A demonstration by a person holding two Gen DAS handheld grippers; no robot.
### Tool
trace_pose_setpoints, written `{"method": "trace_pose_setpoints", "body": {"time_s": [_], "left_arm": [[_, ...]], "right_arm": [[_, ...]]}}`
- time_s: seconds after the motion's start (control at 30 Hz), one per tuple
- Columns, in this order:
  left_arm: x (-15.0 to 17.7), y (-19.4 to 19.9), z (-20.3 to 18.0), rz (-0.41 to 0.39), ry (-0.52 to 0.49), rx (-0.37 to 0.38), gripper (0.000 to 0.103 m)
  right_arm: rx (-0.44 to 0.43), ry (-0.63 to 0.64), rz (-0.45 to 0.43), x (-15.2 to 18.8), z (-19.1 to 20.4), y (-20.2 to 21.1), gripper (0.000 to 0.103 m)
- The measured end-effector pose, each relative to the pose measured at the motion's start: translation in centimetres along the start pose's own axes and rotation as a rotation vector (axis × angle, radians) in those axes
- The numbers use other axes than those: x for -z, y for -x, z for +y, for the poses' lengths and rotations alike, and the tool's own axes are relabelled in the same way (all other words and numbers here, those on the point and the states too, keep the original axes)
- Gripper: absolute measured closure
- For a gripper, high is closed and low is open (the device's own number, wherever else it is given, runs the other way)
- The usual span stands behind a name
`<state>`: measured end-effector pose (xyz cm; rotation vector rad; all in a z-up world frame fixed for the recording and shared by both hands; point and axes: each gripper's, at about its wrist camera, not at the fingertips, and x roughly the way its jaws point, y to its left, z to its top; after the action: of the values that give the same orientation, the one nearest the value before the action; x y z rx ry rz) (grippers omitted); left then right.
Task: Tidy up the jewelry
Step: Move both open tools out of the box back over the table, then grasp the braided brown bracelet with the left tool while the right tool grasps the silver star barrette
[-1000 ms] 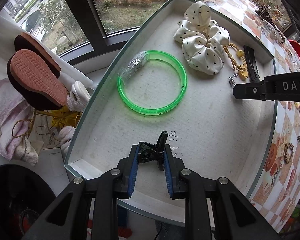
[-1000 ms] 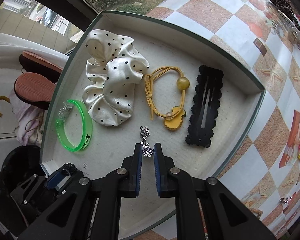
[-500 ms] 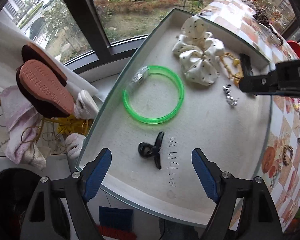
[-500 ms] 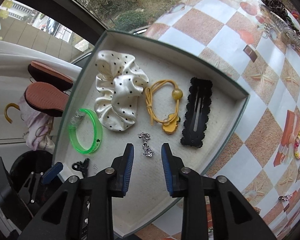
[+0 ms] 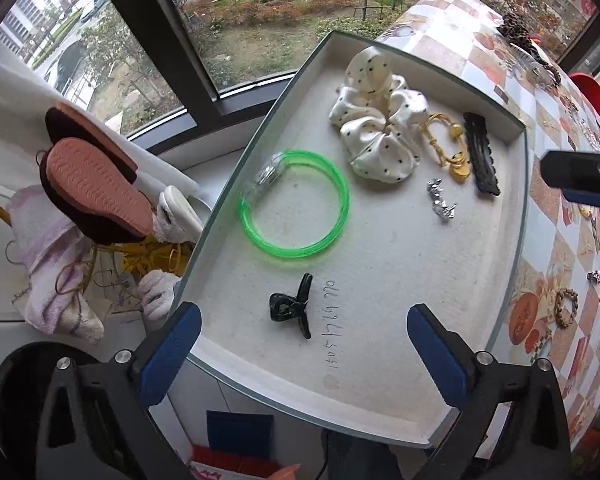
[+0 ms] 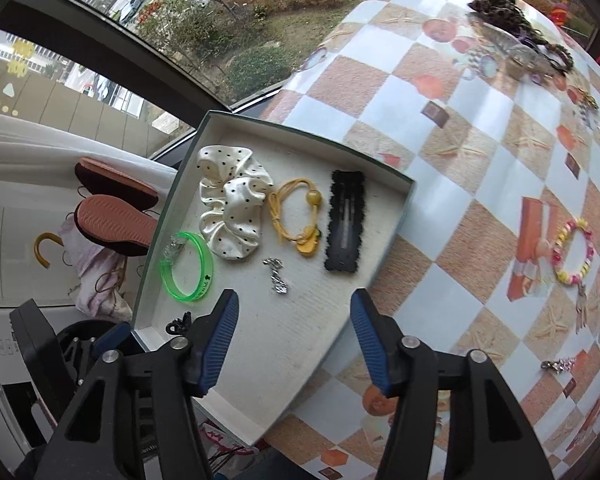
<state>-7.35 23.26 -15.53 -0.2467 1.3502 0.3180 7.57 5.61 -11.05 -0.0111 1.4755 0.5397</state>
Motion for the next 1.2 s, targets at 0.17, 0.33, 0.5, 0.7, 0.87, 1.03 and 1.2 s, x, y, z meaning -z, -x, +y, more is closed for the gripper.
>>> {"method": "trace_pose_setpoints", "body": {"time_s": [0.17,0.33,0.5,0.7,0.87,1.03,1.2], "left_arm": [[-0.9,1.7,-1.6,-0.029,-0.053,-0.004,0.000],[-1.7,2.5,-3.9,-0.042,-0.109,-0.015,0.000],[-1.9,2.8,-6.8,-0.031,-0.189,0.013,0.000],[-2.0,4.3,-10.3,-0.048,-0.265,0.038,0.000],[-2.0,4.9,-13.2,-0.055,-0.313,0.050,0.000],[-1.7,5.0,-15.5,-0.050,-0.360,0.058,0.000],[-1.4,4.6,-17.7,-0.040,-0.405,0.061,0.000]], "right_arm": [[0.006,-0.056,-0.029,1.1,-2.6,1.7,0.023],[0.017,-0.137,-0.060,2.3,-6.0,3.4,0.016],[0.015,-0.216,-0.082,3.9,-9.2,4.8,0.016],[0.010,-0.300,-0.117,5.9,-12.8,6.3,0.015],[0.000,-0.364,-0.137,7.6,-15.7,7.1,0.014],[-0.004,-0.417,-0.161,8.9,-18.3,7.6,0.014],[-0.005,-0.479,-0.197,10.3,-20.8,8.3,0.013]]}}
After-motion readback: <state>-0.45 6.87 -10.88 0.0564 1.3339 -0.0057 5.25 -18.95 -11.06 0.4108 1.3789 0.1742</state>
